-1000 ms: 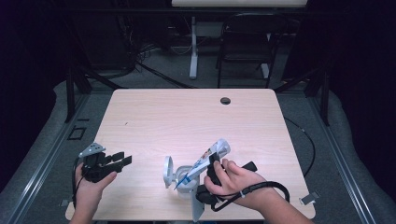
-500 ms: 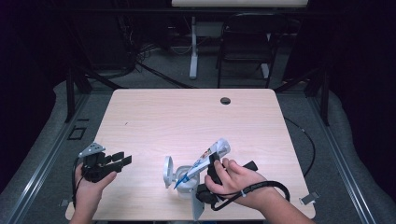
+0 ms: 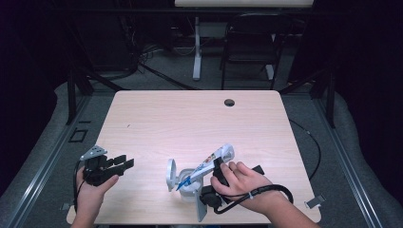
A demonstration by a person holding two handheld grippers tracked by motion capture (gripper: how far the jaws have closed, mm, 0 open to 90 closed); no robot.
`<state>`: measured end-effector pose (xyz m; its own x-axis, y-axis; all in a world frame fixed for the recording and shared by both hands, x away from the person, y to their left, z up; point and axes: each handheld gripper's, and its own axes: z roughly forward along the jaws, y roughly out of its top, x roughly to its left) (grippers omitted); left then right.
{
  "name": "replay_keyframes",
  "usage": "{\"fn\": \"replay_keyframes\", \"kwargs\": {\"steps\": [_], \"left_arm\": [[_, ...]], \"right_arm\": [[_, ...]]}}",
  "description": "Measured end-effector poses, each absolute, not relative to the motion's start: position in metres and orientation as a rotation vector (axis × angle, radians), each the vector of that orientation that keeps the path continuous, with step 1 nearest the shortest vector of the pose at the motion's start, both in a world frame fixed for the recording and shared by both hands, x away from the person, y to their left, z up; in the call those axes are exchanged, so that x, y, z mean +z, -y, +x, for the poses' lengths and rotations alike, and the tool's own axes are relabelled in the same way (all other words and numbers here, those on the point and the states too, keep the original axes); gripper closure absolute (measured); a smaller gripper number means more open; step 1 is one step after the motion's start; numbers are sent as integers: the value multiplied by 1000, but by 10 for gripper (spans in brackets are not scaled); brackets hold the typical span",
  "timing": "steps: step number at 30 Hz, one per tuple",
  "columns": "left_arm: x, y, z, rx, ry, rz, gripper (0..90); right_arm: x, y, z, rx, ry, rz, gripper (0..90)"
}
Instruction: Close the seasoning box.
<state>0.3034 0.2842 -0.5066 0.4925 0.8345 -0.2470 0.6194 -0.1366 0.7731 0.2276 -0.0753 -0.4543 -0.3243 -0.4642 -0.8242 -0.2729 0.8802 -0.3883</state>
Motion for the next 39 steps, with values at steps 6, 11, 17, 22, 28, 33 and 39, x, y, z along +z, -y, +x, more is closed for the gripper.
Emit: {"fn": "replay_keyframes", "kwargs": {"steps": [6, 11, 17, 22, 28, 33, 39], "left_arm": [[-508, -284, 304, 308, -1219, 1845, 554], [-508, -284, 304, 309, -1220, 1847, 554], [-509, -284, 304, 305, -1222, 1852, 554], [-509, -284, 304, 308, -1222, 1856, 554], [-510, -284, 304, 306, -1225, 1857, 554], [-510, -284, 304, 308, -1226, 1857, 554], [-511, -284, 304, 310, -1228, 1853, 553]], "right_arm": [[-454, 79, 228, -141, -1981, -472, 900], [-454, 81, 229, -123, -1995, -440, 900], [-452, 86, 230, -77, -2021, -382, 900], [-450, 90, 230, -45, -2043, -335, 900], [-449, 96, 231, 2, -2052, -281, 900], [-447, 98, 232, 51, -2070, -231, 900], [-449, 99, 233, 122, -2092, -180, 900]]}}
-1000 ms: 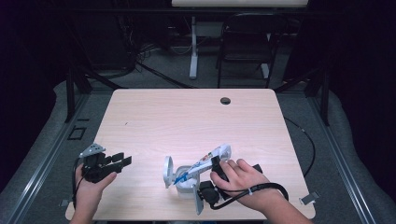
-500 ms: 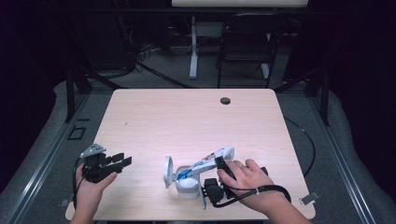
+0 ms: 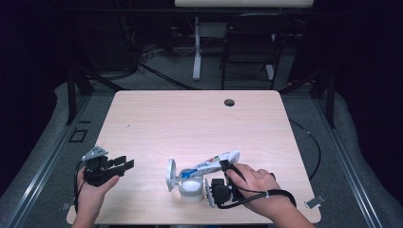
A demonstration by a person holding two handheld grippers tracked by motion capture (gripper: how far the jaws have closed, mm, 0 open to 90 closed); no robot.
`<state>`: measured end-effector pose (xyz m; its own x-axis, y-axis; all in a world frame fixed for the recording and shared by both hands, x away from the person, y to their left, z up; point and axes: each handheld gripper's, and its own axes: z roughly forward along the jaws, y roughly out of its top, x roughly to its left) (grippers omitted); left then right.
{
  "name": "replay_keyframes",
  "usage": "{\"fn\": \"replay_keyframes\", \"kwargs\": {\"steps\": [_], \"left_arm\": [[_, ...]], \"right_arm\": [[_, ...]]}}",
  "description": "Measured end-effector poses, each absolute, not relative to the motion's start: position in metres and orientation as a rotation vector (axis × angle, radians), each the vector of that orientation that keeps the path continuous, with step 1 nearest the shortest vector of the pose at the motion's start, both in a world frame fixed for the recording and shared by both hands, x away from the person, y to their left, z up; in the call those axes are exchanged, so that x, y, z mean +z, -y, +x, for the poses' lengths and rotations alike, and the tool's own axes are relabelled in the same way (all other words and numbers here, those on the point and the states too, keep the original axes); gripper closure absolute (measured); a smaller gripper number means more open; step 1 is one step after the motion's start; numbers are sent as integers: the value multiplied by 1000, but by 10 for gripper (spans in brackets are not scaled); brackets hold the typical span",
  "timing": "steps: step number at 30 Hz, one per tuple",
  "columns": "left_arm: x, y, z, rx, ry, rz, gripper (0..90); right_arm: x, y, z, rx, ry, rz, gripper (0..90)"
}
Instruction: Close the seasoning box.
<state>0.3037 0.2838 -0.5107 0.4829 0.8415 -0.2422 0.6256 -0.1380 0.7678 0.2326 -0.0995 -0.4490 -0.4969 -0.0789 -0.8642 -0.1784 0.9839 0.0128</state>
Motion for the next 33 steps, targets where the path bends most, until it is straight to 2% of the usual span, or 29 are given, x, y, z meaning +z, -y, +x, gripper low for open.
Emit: {"fn": "replay_keyframes", "kwargs": {"steps": [33], "left_arm": [[-516, -290, 304, 299, -1261, 1846, 553]], "right_arm": [[-450, 110, 238, 439, -2188, 67, 900]]}}
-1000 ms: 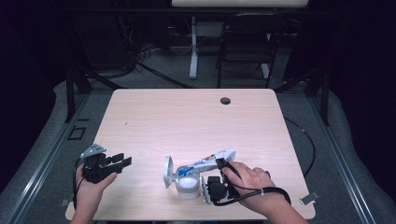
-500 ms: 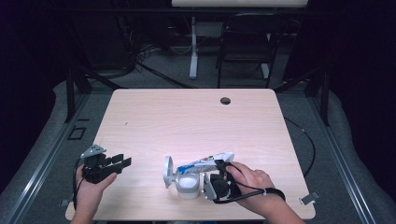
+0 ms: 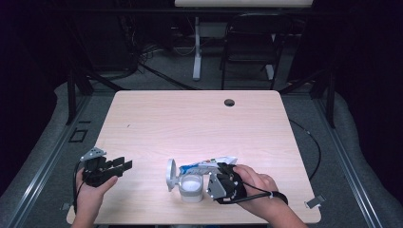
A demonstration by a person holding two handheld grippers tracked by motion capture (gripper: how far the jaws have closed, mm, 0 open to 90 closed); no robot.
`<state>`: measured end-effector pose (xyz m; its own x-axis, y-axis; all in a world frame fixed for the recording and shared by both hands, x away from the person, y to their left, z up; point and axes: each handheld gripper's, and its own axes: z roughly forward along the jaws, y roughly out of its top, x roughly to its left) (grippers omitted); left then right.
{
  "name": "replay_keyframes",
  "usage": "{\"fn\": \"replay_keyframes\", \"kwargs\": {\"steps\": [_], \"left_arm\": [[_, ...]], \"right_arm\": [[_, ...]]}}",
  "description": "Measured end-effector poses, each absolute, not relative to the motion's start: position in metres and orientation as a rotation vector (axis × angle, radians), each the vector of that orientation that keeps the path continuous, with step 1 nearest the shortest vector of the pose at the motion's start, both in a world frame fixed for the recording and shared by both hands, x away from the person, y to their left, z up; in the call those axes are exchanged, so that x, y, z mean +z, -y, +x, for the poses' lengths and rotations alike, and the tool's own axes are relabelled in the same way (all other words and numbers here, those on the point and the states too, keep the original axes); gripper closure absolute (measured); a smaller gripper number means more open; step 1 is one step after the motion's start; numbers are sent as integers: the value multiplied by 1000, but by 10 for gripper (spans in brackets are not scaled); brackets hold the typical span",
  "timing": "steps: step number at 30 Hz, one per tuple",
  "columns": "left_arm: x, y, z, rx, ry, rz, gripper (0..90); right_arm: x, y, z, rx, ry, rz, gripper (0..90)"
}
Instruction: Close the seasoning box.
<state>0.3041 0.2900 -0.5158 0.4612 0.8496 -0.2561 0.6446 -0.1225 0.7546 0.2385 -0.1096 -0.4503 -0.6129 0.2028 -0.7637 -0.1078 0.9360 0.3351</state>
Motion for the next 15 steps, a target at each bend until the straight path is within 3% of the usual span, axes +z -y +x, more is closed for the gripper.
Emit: {"fn": "replay_keyframes", "kwargs": {"steps": [15], "left_arm": [[-517, -290, 305, 301, -1267, 1842, 553]], "right_arm": [[-453, 126, 240, 564, -2197, 206, 900]]}}
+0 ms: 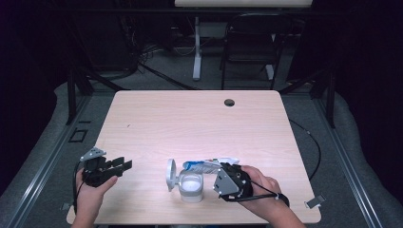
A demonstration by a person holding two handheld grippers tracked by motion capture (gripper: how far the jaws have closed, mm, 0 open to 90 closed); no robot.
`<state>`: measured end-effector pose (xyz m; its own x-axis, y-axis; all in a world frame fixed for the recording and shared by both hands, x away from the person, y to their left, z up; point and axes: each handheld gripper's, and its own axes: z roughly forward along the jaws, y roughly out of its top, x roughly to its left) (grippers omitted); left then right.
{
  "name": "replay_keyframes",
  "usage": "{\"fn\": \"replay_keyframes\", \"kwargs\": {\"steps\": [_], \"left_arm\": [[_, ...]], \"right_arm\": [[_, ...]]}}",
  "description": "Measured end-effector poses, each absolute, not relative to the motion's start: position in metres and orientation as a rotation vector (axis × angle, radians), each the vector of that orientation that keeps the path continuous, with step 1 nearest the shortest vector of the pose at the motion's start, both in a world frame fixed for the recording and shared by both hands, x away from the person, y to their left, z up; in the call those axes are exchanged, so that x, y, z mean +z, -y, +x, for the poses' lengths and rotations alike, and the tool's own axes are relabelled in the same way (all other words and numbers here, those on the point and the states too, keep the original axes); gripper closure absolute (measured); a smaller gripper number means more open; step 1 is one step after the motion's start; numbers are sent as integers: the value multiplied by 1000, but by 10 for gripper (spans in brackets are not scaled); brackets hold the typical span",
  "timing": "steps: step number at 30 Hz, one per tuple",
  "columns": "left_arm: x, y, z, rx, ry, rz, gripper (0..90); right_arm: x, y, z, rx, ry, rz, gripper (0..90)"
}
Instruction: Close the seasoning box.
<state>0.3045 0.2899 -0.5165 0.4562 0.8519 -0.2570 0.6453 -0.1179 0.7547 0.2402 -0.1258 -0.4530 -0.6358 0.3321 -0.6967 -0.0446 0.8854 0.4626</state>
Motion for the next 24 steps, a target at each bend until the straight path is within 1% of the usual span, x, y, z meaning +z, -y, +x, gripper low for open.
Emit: {"fn": "replay_keyframes", "kwargs": {"steps": [13, 24], "left_arm": [[-515, -289, 306, 296, -1281, 1829, 553], [-519, -289, 304, 303, -1289, 1839, 556]], "right_arm": [[-460, 148, 249, 702, -2158, 389, 900], [-480, 167, 264, 803, -2103, 569, 900]]}}
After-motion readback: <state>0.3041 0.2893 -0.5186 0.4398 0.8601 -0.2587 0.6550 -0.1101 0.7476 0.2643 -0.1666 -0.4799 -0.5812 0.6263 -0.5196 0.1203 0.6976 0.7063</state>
